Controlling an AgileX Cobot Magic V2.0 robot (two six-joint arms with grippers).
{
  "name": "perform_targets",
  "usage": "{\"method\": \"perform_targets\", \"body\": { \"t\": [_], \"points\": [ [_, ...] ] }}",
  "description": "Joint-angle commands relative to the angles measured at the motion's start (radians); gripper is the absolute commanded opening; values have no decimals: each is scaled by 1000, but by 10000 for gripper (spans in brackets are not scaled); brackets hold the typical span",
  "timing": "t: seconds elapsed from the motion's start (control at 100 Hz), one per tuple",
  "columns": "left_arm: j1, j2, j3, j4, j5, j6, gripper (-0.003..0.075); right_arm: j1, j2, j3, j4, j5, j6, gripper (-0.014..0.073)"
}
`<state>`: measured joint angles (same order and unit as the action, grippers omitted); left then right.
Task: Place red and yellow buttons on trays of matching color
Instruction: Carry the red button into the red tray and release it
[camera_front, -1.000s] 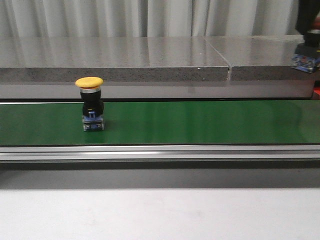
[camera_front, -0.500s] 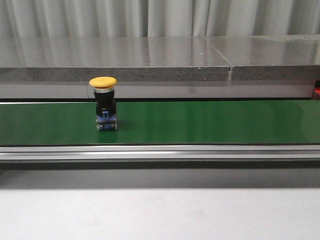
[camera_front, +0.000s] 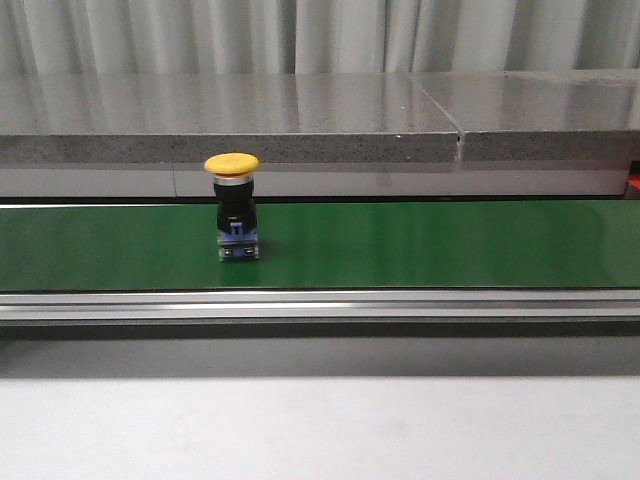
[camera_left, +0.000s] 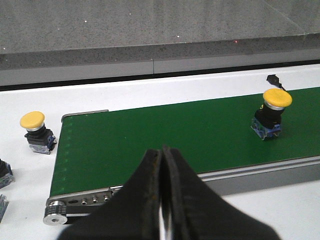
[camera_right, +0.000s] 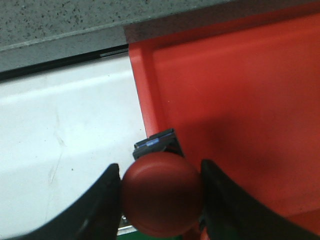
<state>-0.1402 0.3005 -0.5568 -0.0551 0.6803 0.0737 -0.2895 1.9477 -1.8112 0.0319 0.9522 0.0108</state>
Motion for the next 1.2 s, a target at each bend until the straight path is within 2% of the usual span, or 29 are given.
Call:
{"method": "perform_targets", "body": {
  "t": [0.0, 0.28, 0.84, 0.94, 1.08, 1.13, 1.19],
  "points": [
    [-6, 9, -26, -15, -70, 0, -21, -6, -22, -45, 3, -26, -11, 80],
    [-6, 9, -26, -15, -70, 0, -21, -10, 46, -45, -61, -45, 21, 80],
    [-6, 9, -26, -15, -70, 0, -21, -19, 110, -45, -64, -17, 47, 88],
    [-6, 9, -26, -15, -70, 0, -21, -19, 113, -45, -64, -17, 47, 195],
    [-6, 9, -26, -15, -70, 0, -21, -19, 111, -45, -64, -31, 48, 479],
    [-6, 9, -26, -15, -70, 0, -21, -19, 110, -45, -64, -31, 52, 533],
    [-6, 9, -26, -15, -70, 0, -21, -19, 109, -45, -64, -31, 54, 554]
  ]
}}
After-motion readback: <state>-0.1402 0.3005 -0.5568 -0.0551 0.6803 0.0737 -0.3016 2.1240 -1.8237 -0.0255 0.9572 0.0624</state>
